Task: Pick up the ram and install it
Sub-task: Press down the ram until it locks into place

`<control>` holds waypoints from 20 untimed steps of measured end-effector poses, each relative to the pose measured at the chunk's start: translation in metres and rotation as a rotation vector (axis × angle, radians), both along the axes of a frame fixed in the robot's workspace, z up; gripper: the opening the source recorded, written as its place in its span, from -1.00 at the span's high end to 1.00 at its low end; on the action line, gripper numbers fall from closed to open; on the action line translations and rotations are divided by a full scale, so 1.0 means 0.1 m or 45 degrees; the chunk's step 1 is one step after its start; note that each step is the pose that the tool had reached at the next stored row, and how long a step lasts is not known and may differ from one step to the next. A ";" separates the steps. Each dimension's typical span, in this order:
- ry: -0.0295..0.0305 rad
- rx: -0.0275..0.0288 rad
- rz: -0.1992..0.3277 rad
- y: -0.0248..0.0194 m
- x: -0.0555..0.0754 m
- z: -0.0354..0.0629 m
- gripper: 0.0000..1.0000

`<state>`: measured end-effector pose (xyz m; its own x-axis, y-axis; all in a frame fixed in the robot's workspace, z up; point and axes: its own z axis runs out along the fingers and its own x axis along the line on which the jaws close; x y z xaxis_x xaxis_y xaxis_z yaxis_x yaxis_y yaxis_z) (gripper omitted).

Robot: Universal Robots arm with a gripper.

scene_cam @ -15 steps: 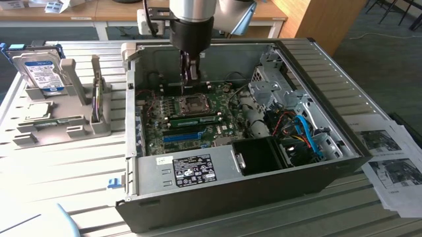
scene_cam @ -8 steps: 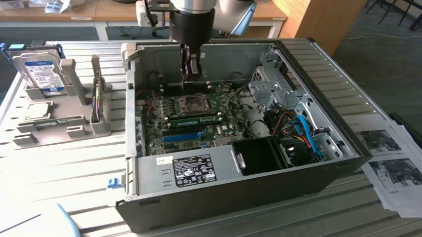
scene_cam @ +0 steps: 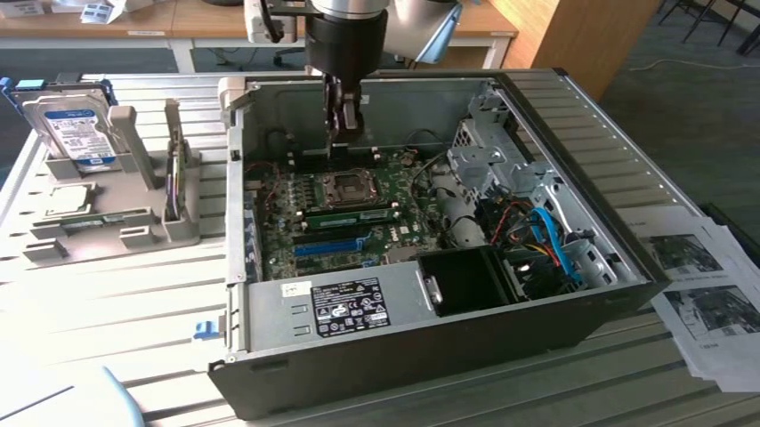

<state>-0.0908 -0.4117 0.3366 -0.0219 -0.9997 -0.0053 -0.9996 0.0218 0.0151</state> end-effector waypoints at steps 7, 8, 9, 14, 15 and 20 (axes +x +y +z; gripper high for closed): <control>0.0001 -0.0002 0.000 0.000 0.10 0.000 0.81; 0.0001 -0.0001 0.000 0.000 0.13 0.000 0.81; 0.0001 -0.0001 0.000 0.000 0.16 0.000 0.81; 0.0002 -0.0001 0.000 0.000 0.25 0.000 0.81; 0.0002 -0.0001 0.000 0.000 0.26 0.000 0.81; 0.0001 -0.0001 0.000 0.000 0.33 0.000 0.81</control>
<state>-0.0582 -0.4117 0.3366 -0.0220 -0.9997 -0.0052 -0.9996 0.0219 0.0152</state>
